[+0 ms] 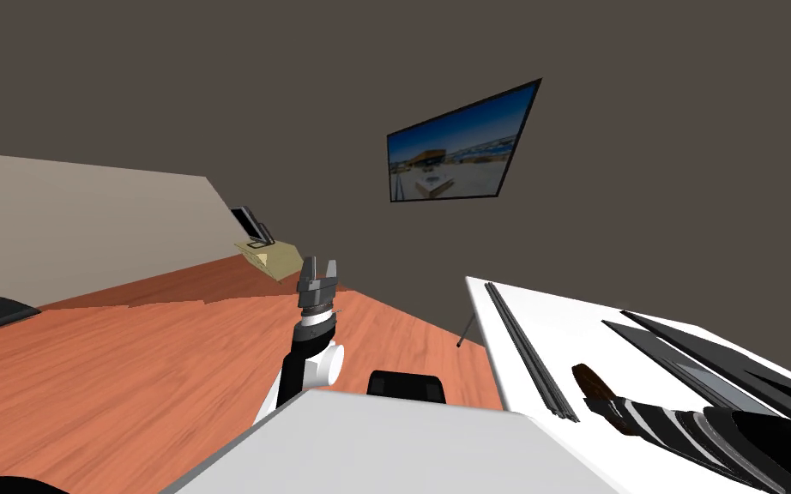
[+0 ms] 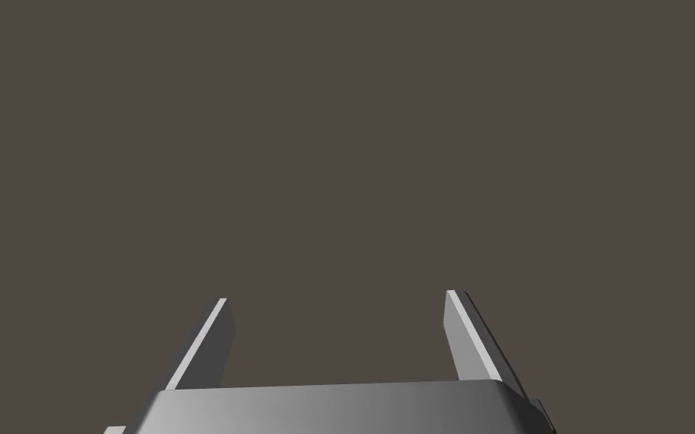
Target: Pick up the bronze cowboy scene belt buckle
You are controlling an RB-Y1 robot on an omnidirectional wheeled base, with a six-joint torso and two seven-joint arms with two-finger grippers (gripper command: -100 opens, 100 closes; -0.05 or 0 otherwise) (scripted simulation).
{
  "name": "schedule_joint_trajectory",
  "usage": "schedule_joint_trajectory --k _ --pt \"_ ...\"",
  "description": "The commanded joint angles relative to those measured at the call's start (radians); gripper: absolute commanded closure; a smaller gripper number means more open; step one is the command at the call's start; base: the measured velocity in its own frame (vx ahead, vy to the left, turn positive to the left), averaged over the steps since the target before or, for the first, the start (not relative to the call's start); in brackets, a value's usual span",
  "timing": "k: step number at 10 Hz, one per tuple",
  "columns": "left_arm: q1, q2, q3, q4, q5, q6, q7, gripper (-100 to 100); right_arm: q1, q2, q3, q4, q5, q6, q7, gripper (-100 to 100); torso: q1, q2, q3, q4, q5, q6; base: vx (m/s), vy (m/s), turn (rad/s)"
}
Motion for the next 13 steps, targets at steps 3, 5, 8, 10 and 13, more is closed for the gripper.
schedule_joint_trajectory --k 3,5,8,10,13 --pt "0.0 0.0 0.0 0.0 0.0 0.0 0.0 0 -0.024 0.016 -0.026 -0.079 0.028 0.09 0.019 -100 0.001 0.0 0.0 0.0 0.0 -0.001 0.049 -0.044 -0.128" --pt "0.0 0.0 0.0 0.0 0.0 0.0 0.0 0 -0.041 0.029 -0.048 -0.139 0.051 0.148 0.033 -100 0.0 0.0 0.0 0.0 0.0 0.0 0.053 -0.06 -0.22" --pt "0.0 0.0 0.0 0.0 0.0 0.0 0.0 0 -0.058 0.042 -0.071 -0.204 0.074 0.22 0.046 -100 0.0 0.0 0.0 0.0 0.0 0.0 0.051 -0.051 -0.117" --pt "0.0 0.0 0.0 0.0 0.0 0.0 0.0 0 -0.067 0.048 -0.082 -0.235 0.086 0.261 0.053 -100 0.001 0.0 0.0 0.0 0.0 -0.001 0.05 -0.033 -0.104" --pt "0.0 0.0 0.0 0.0 0.0 0.0 0.0 0 -0.059 0.046 -0.08 -0.219 0.081 0.244 0.05 100 0.003 0.003 0.001 0.0 0.001 -0.001 0.007 -0.006 -0.013"
